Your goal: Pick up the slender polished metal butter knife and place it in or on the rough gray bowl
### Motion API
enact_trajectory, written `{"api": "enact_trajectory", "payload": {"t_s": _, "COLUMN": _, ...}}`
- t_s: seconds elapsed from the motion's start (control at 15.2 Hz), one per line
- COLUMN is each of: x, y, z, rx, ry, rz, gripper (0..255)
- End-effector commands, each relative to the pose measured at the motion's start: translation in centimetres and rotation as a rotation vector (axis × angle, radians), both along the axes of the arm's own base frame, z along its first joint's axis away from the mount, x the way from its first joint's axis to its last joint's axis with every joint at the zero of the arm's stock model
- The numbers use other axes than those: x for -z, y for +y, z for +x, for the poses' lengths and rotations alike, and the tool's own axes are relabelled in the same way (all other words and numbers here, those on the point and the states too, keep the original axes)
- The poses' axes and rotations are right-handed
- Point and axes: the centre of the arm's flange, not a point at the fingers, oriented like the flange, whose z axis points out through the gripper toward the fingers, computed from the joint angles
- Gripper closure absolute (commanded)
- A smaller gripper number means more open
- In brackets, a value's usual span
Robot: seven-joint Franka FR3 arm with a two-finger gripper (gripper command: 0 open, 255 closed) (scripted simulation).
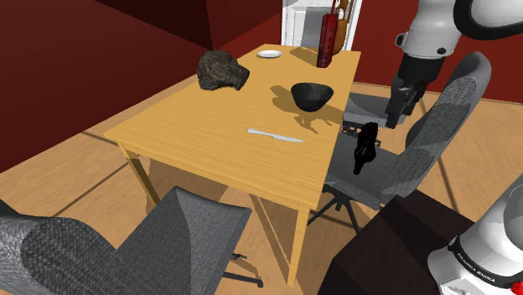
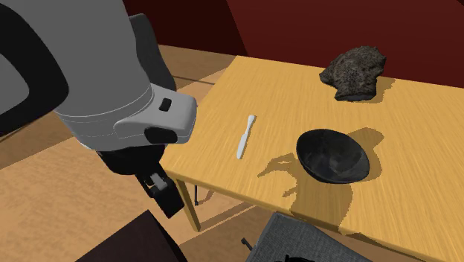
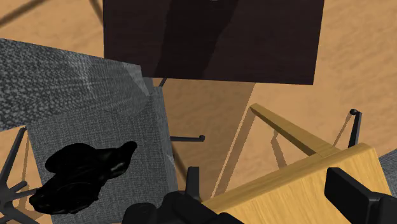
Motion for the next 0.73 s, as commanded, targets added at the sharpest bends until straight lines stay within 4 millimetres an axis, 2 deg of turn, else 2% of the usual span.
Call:
{"api": "enact_trajectory", "payload": {"t_s": 0.0, "x": 0.0, "y": 0.0, "z": 0.0, "rx": 0.000, "ry": 0.000, "rz": 0.000, "gripper": 0}}
{"api": "enact_trajectory", "payload": {"t_s": 0.66, "x": 5.8, "y": 2.2, "z": 10.4, "rx": -0.129, "ry": -0.077, "rz": 0.008, "gripper": 0}}
